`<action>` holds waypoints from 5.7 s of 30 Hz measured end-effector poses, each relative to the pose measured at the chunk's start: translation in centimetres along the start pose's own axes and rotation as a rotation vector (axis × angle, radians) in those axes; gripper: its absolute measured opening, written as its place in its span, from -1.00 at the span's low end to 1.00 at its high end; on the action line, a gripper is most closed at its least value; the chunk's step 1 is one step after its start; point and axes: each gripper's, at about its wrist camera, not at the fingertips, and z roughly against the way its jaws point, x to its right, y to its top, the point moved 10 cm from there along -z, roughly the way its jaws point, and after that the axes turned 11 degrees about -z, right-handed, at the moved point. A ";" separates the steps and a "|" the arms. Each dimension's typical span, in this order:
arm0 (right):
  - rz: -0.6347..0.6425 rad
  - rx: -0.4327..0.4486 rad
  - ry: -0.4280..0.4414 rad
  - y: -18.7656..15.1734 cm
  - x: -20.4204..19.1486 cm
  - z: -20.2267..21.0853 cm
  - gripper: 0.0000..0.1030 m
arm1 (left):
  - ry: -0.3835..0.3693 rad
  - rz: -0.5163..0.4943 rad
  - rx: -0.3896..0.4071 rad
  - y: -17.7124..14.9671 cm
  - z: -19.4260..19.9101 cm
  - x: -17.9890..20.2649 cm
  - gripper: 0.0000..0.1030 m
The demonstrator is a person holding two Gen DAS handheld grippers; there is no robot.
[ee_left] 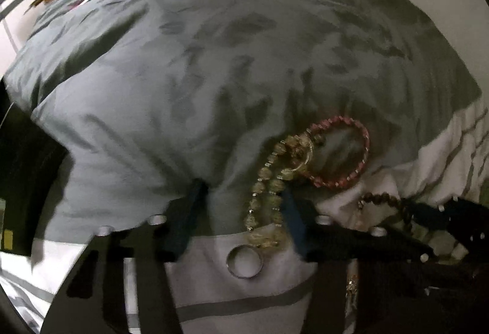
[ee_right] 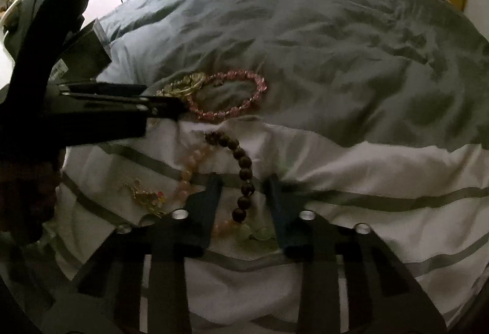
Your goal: Organize jewelry
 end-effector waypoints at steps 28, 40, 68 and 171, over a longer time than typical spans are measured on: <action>-0.113 0.154 0.084 2.9 1.2 3.7 -0.84 | 0.003 0.049 0.175 2.6 4.5 -0.8 -0.78; -0.107 0.258 0.092 4.6 0.8 7.1 -0.84 | -0.001 0.021 0.249 4.0 7.6 0.0 -0.78; -0.119 0.301 0.118 5.0 0.0 10.3 -0.83 | 0.011 -0.007 -0.017 -0.3 0.5 -0.7 -0.81; 0.057 0.242 0.295 12.8 -23.7 3.0 0.36 | 0.090 0.566 0.309 -1.7 14.5 -24.8 0.29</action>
